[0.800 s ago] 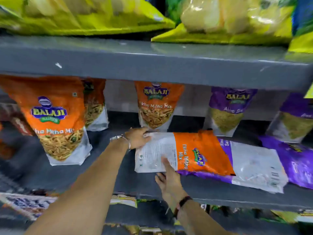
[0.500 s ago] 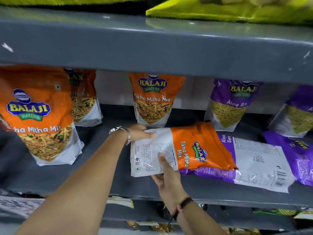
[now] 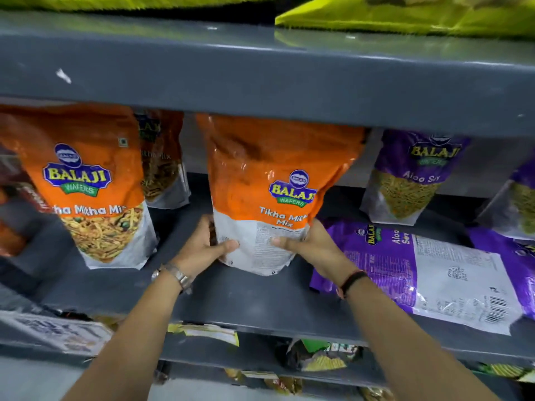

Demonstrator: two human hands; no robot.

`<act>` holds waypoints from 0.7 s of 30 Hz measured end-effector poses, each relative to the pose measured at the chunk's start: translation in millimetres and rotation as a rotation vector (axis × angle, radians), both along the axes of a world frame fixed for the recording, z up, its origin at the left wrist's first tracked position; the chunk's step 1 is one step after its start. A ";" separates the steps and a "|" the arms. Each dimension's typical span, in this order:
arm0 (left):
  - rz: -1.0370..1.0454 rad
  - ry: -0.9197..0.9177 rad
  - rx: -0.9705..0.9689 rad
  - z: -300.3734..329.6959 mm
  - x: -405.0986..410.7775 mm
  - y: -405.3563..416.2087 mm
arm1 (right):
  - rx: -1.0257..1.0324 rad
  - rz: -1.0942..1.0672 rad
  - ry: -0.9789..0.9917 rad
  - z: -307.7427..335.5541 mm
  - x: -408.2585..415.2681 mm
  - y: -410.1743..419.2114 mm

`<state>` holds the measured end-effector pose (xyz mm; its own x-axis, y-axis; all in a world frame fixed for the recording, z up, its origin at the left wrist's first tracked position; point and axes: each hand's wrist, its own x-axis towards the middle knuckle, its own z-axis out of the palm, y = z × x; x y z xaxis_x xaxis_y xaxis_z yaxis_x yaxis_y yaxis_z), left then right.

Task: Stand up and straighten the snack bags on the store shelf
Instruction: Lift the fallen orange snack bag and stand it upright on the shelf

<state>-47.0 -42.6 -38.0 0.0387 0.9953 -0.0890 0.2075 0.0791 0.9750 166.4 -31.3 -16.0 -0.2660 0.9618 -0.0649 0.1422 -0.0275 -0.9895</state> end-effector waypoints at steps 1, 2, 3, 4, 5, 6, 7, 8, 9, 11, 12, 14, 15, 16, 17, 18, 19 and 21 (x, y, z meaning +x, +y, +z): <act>0.023 0.038 -0.009 -8.3 1.5 -3.3 | 0.008 0.023 -0.060 -3.6 -0.2 2.0; 0.036 0.060 -0.013 -15.1 3.5 -6.4 | 0.020 0.030 -0.108 -8.0 -0.6 3.0; 0.046 0.064 -0.009 -19.8 5.3 -8.6 | 0.035 0.021 -0.140 -11.6 -1.4 2.9; 0.055 0.067 -0.006 -22.7 5.8 -8.7 | 0.056 0.005 -0.155 -14.5 -2.1 2.6; 0.050 0.082 -0.004 -22.5 5.7 -7.6 | 0.078 -0.002 -0.169 -15.5 -1.6 1.3; 0.027 0.098 -0.003 -22.4 4.3 -4.9 | 0.095 0.012 -0.179 -14.4 -0.3 -0.5; -0.003 0.106 -0.002 -21.5 2.0 -2.7 | 0.099 0.055 -0.185 -13.6 2.6 -3.6; -0.019 0.108 -0.001 -21.3 -0.4 -0.5 | 0.097 0.118 -0.178 -13.6 7.3 -7.1; -0.004 0.095 0.003 -20.8 -1.4 1.1 | 0.092 0.185 -0.149 -12.6 13.2 -12.6; 0.122 0.061 0.004 -21.7 0.2 0.4 | 0.070 0.202 0.015 -7.6 23.6 -21.0; 0.179 0.077 0.014 -20.7 3.7 -2.2 | 0.046 0.128 0.122 -5.9 27.6 -22.0; 0.211 0.116 0.034 -20.4 14.8 -12.6 | 0.004 -0.050 0.228 -6.5 26.5 -13.8; 0.200 0.107 0.049 -18.5 22.5 -21.1 | -0.017 -0.083 0.208 -8.5 21.9 -8.6; 0.179 0.068 0.093 -19.4 29.6 -29.3 | -0.022 -0.068 0.165 -10.1 14.4 -6.4; 0.159 0.029 0.136 -20.9 37.7 -36.6 | -0.009 -0.018 0.121 -13.0 6.2 -7.7; 0.138 0.030 0.171 -24.2 46.4 -42.5 | 0.004 0.040 0.085 -17.8 -1.9 -9.2; 0.120 0.062 0.191 -27.6 54.3 -46.4 | 0.009 0.088 0.065 -22.5 -9.5 -10.8; 0.056 0.139 0.201 -26.6 61.2 -47.0 | 0.016 0.123 0.081 -29.1 -17.2 -16.9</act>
